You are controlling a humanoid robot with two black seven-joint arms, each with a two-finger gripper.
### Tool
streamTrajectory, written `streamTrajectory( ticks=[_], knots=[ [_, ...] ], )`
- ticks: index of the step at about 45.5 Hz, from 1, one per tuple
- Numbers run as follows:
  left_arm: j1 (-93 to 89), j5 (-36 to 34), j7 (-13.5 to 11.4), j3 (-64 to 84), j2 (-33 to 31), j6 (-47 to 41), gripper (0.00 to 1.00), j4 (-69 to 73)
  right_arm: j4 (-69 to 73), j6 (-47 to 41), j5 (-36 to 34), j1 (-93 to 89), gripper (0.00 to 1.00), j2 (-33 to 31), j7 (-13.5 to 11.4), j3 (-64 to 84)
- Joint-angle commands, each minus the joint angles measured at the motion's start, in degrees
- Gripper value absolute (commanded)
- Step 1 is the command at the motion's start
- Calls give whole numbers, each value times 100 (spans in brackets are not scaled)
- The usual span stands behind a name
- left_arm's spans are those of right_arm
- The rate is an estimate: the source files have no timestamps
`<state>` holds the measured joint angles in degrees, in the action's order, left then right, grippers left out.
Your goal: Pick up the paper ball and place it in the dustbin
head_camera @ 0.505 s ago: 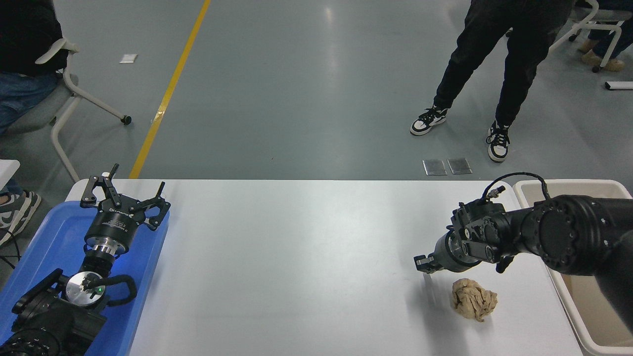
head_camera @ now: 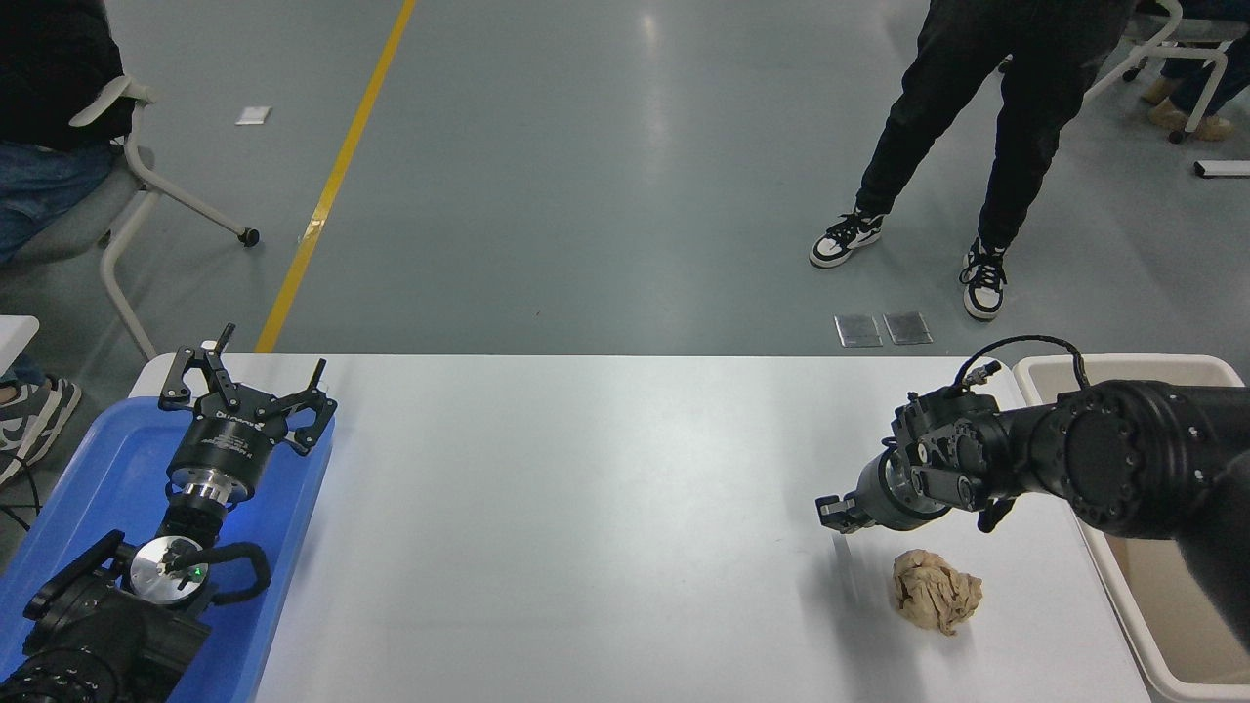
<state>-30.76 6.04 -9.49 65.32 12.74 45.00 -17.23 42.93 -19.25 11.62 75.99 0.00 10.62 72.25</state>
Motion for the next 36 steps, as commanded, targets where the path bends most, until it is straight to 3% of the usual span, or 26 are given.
streamTrajectory(
  ticks=[1, 10, 21, 28, 36],
  knots=[
    [0, 3, 0, -1, 0, 0, 99, 0, 636, -465, -29, 1021, 100, 0, 2, -26],
    [0, 3, 0, 7, 0, 0, 99, 0, 2297, -1089, -29, 2989, 100, 0, 2, -61],
    [0, 3, 0, 7, 0, 0, 99, 0, 3423, -2451, 112, 4827, 100, -1704, 2, -255],
    [0, 3, 0, 7, 0, 0, 99, 0, 3766, -2575, 779, 5891, 100, -2293, 2, -281],
    [9, 3, 0, 7, 0, 0, 99, 0, 3784, -2575, 1166, 6322, 100, -2513, 11, -211]
  ],
)
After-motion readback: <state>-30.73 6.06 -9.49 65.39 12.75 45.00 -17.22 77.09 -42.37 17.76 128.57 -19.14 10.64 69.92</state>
